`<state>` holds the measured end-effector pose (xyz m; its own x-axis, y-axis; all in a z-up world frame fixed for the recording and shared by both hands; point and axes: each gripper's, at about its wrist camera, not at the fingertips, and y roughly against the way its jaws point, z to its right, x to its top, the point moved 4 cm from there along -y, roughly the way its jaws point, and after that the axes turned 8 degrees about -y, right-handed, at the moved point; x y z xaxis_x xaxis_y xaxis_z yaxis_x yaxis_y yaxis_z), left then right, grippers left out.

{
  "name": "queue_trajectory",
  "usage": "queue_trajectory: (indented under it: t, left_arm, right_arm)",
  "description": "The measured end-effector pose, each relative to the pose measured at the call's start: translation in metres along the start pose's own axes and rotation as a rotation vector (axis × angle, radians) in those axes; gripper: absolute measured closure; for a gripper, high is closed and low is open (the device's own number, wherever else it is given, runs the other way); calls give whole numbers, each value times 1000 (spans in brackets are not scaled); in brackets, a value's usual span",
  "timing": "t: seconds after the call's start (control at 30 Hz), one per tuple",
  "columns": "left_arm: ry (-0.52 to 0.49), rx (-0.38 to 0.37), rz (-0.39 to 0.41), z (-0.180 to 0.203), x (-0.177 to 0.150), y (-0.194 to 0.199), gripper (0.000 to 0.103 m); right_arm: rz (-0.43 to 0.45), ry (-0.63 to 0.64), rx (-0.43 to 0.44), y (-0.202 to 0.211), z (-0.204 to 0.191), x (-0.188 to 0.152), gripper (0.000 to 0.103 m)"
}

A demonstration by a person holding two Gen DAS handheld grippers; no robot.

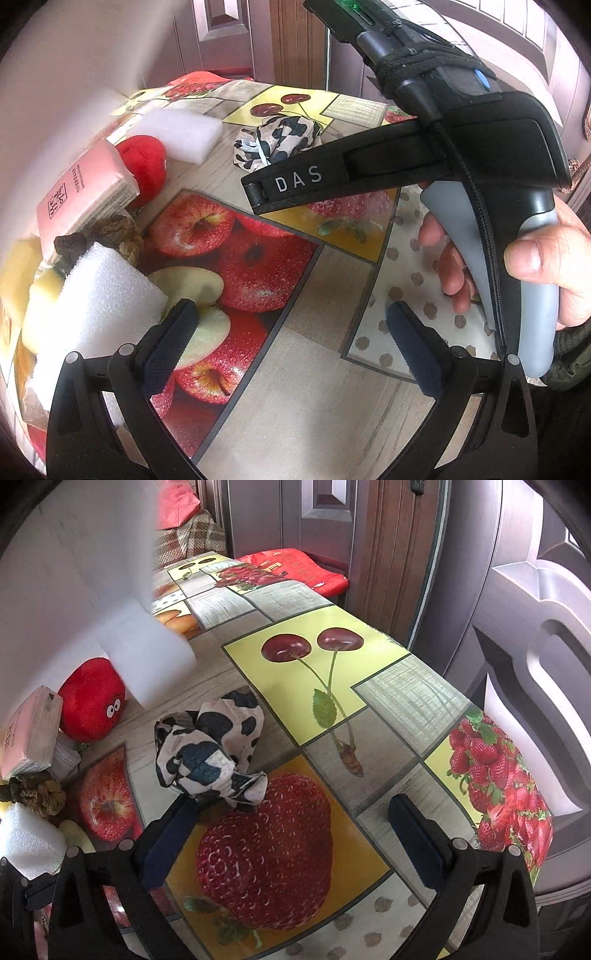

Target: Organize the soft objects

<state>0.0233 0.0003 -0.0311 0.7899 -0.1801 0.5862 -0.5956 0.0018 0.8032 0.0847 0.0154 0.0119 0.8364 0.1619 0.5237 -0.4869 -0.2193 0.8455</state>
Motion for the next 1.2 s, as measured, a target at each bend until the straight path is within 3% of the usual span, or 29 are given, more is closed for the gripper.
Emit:
queue_trajectory:
  t: [1.2]
  left_arm:
    - [0, 0, 0, -2, 0, -1, 1]
  right_arm:
    - [0, 0, 2, 0, -2, 0, 0]
